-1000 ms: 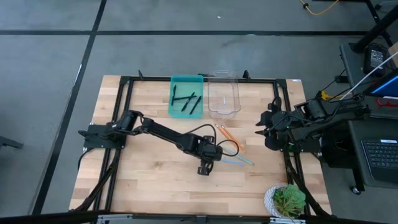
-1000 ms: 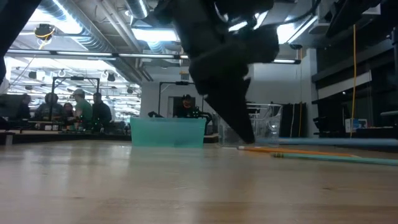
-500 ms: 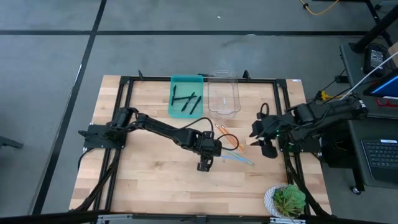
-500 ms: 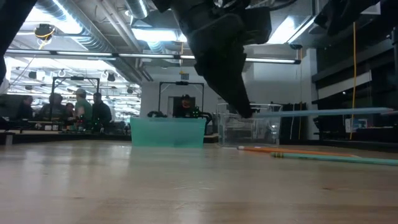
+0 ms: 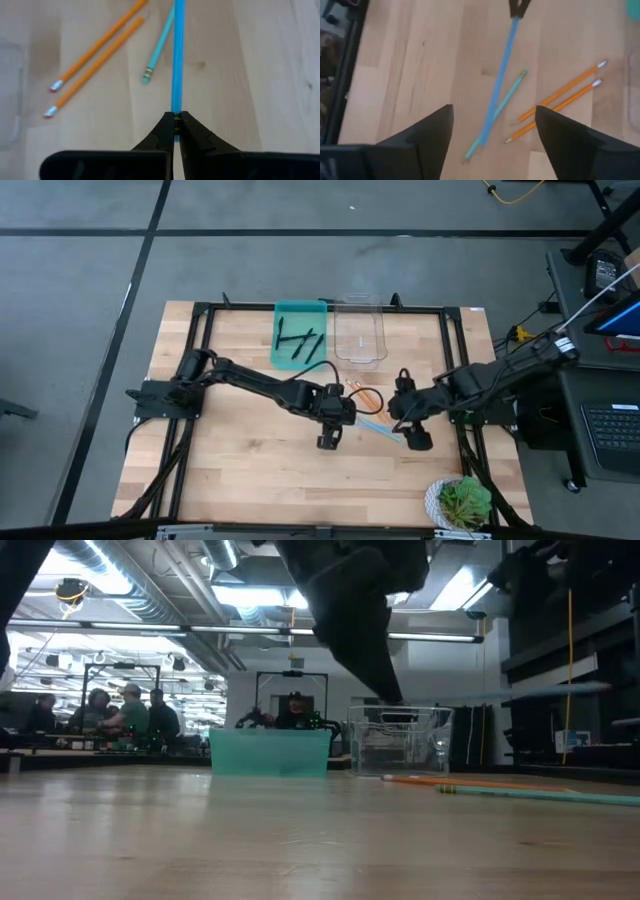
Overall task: Sort pens & pencils
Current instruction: Put the blue pencil into the transparent bin
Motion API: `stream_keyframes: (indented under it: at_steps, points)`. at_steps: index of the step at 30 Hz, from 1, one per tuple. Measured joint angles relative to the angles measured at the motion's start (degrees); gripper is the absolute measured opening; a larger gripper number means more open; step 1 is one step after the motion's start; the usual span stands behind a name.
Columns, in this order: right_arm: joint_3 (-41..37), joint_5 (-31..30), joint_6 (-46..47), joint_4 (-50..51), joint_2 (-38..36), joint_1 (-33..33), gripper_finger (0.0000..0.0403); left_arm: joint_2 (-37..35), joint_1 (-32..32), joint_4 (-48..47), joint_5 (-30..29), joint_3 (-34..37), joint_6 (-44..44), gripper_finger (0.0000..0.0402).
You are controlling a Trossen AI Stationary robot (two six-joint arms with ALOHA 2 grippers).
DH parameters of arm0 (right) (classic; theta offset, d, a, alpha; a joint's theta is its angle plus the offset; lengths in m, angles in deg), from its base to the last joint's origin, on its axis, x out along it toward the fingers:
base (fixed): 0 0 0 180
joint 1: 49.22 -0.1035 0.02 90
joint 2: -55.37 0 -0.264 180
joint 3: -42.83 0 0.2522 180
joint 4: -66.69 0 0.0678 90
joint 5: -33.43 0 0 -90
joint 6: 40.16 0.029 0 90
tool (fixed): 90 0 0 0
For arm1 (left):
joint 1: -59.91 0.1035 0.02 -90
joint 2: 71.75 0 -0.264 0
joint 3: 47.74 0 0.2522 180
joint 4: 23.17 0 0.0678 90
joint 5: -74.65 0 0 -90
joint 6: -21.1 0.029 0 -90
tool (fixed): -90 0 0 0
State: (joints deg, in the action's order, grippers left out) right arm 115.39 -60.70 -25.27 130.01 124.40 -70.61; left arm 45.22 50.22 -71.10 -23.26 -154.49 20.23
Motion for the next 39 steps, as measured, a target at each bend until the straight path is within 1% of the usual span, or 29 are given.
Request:
stream_keyframes:
  at_steps: [5,9,15,18,26,28,30,33,36,39]
  points:
    - [0.0,-5.2,2.7,-0.3,3.9,-1.4,0.0276,-1.5,0.0,-0.2,-0.7,0.0,0.1,0.0005]
    - [0.0,-5.2,3.1,-1.6,6.7,-1.4,0.0276,-1.5,0.0,-0.4,-1.9,0.0,0.2,0.0005]
    - [0.0,-5.5,3.5,-2.6,11.2,-1.4,0.0275,-1.5,0.0,-0.3,-2.1,0.0,0.6,0.0005]
    - [0.0,-7.9,4.6,-2.7,13.0,-1.4,0.0275,-1.5,0.0,-0.3,-2.1,0.0,1.0,0.0005]
    - [0.0,-8.9,5.4,-3.1,15.8,-1.4,0.0275,-1.5,-0.1,-0.1,-2.1,0.0,1.4,0.0006]
    - [0.0,-8.9,6.0,-3.1,16.3,-1.3,0.0270,-1.5,-0.1,0.0,-2.1,0.0,1.5,0.0007]
    - [0.0,-8.9,6.0,-3.2,16.7,-1.3,0.0256,-1.5,-0.1,0.0,-2.1,0.0,1.5,0.0007]
    - [0.0,-8.9,6.1,-4.3,16.8,-1.1,0.0224,-1.5,-0.1,0.1,-2.1,0.0,1.5,0.0006]
    - [0.0,-8.8,6.6,-5.1,16.8,-1.1,0.0181,-1.5,-0.1,0.1,-2.1,0.0,1.5,0.0007]
    - [0.0,-8.8,7.3,-5.0,16.8,-1.1,0.0124,-1.5,-0.1,0.1,-2.1,0.0,1.5,0.0007]
